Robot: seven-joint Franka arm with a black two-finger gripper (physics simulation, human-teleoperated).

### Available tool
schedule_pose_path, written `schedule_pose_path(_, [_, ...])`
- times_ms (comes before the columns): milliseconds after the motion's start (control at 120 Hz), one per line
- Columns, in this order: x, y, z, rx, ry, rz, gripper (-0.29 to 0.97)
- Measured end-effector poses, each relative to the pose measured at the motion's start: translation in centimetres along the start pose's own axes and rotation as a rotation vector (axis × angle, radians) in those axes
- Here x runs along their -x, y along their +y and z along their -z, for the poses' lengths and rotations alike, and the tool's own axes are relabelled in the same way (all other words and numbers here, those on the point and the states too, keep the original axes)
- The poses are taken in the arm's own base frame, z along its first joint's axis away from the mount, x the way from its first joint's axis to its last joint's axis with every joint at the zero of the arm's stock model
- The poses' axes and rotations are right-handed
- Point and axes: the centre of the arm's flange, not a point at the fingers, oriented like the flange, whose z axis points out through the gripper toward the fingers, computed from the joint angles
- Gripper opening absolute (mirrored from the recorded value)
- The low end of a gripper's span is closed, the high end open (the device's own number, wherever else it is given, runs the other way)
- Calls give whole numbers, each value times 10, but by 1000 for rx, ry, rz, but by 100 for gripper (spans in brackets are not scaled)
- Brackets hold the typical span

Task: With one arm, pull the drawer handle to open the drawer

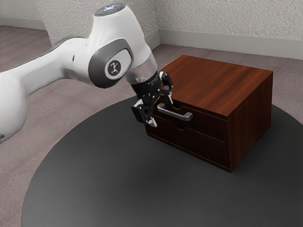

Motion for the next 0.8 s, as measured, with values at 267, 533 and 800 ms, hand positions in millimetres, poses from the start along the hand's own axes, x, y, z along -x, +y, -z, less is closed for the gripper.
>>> schedule_pose_path(267, [0, -1, -14, -4, 0, 49, 62])
schedule_pose_path(533, [0, -3, -22, -13, 1, 80, 59])
schedule_pose_path(800, [1, -2, -30, -17, 0, 99, 57])
